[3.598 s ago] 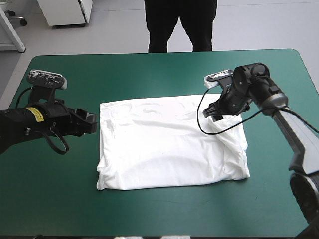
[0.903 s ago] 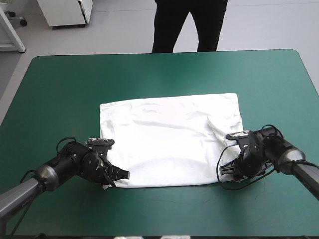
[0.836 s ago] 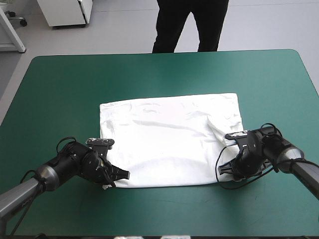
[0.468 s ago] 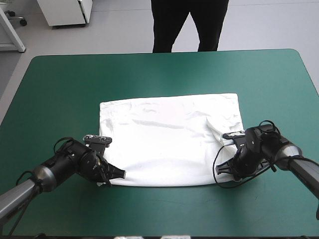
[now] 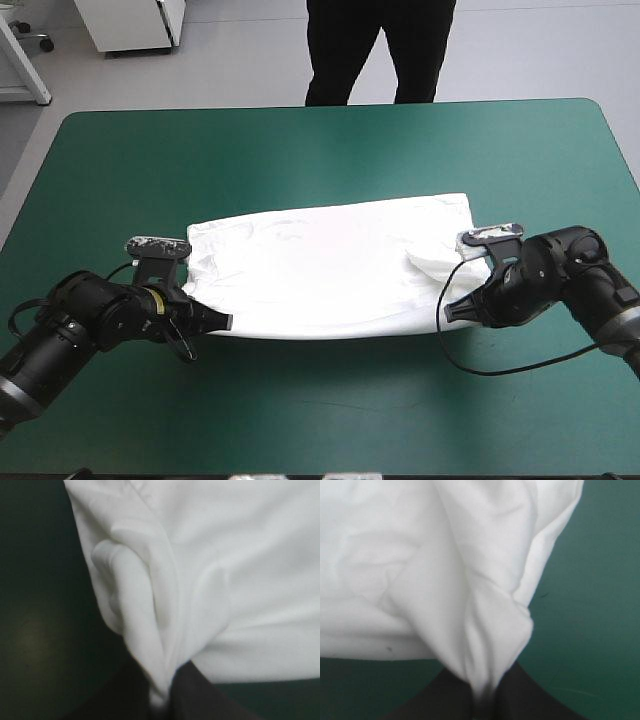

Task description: Fold the cloth

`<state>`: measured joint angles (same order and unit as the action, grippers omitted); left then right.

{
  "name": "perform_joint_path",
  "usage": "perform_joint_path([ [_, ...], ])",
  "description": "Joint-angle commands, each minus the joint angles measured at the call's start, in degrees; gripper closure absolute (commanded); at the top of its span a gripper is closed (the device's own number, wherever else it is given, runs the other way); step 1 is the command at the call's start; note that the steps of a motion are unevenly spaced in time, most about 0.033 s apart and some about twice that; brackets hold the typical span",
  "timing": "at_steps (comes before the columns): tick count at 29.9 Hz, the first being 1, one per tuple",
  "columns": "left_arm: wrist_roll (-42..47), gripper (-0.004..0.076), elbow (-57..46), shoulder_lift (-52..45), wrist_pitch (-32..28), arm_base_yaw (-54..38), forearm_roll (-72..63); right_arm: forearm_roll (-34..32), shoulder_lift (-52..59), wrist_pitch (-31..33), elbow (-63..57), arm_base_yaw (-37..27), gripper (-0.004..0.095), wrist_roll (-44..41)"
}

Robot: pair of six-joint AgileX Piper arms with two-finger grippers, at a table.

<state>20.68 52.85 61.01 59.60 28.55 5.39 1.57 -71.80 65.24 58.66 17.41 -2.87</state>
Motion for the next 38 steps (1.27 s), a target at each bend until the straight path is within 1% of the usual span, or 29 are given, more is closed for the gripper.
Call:
perform_joint_path([
  [1,0.7,0.0733,6.3,-1.8,-1.1,0.0,1.5,-1.2,2.8,-0.1,7.2,-0.2,0.0925,-0.1],
  [3,0.7,0.0733,8.4,-1.7,-2.0,0.0,2.1,-1.2,2.7,-0.8,10.5,-0.2,0.0925,-0.1],
  [6,0.9,0.0733,10.5,-1.7,-5.0,-0.1,2.9,-1.6,2.2,-3.4,14.6,-0.2,0.0925,-0.1],
  [9,2.1,0.0733,11.1,-1.2,-8.9,-0.1,5.3,-1.9,0.9,-7.3,17.8,-0.2,0.0925,-0.1],
  [14,5.2,0.0733,11.1,1.9,-11.6,-0.1,10.0,-3.3,-1.9,-12.4,19.4,-0.2,0.0925,-0.1],
  [17,6.6,0.0733,11.1,4.3,-14.4,-0.1,12.9,-4.9,-4.5,-15.9,19.4,-0.2,0.0925,-1.3],
  [21,10.7,0.0733,11.1,7.6,-18.3,-0.1,18.5,-7.3,-8.4,-21.4,19.4,-0.2,0.0925,-2.9],
  [24,14.0,0.0733,11.1,10.4,-19.8,-0.1,24.1,-8.7,-11.3,-24.7,19.4,-0.6,0.0925,-3.7],
  [29,20.4,0.0733,11.1,16.1,-20.6,-0.1,32.0,-8.9,-16.1,-30.0,19.4,-1.6,0.0925,-4.9],
  [32,22.9,0.0733,11.1,19.5,-22.4,-0.1,35.6,-8.9,-18.5,-32.4,19.4,-2.1,0.0925,-4.9],
  [38,25.4,0.0733,11.1,26.9,-23.9,-0.1,37.3,-8.9,-23.6,-33.3,19.4,-2.1,0.0924,-4.9],
])
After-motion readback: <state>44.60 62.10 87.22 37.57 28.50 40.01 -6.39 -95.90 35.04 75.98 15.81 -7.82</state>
